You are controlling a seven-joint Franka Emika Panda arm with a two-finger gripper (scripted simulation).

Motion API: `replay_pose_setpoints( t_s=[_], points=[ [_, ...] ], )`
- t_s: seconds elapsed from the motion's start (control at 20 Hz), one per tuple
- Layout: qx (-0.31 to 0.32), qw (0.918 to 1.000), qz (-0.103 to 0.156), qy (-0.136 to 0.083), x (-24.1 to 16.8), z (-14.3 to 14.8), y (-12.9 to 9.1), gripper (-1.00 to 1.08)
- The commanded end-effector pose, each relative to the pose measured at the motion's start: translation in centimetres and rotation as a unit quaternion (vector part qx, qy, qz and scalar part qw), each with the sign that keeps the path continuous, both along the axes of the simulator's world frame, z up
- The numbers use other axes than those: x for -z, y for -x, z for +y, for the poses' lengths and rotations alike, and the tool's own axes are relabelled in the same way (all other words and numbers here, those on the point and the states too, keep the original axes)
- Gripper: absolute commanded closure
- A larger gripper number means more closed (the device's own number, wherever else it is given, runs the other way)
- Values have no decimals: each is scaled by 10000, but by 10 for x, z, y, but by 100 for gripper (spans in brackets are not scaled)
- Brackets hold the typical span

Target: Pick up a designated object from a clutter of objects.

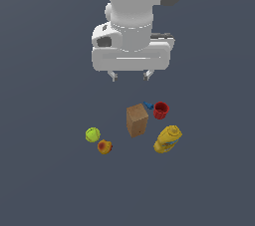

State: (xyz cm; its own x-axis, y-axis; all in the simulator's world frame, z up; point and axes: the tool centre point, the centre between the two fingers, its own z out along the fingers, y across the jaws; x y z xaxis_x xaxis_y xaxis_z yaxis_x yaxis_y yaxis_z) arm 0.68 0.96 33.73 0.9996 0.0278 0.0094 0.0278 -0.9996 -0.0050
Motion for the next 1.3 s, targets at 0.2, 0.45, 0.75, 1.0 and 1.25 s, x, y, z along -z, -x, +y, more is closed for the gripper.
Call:
replay_pose_setpoints(
  t_s=[0.2,0.45,0.75,1.0,1.25],
  points=[
    [-28,10000,-8,-11,-1,-2,1,-92],
    [-59,10000,-28,-34,-5,-5,5,-92],
    [-105,9999,-25,-29,0,-4,3,-92],
    [-327,9995,-16,-14,20,0,-2,-92],
    [-717,9974,1,9,56,8,-9,-92]
  ],
)
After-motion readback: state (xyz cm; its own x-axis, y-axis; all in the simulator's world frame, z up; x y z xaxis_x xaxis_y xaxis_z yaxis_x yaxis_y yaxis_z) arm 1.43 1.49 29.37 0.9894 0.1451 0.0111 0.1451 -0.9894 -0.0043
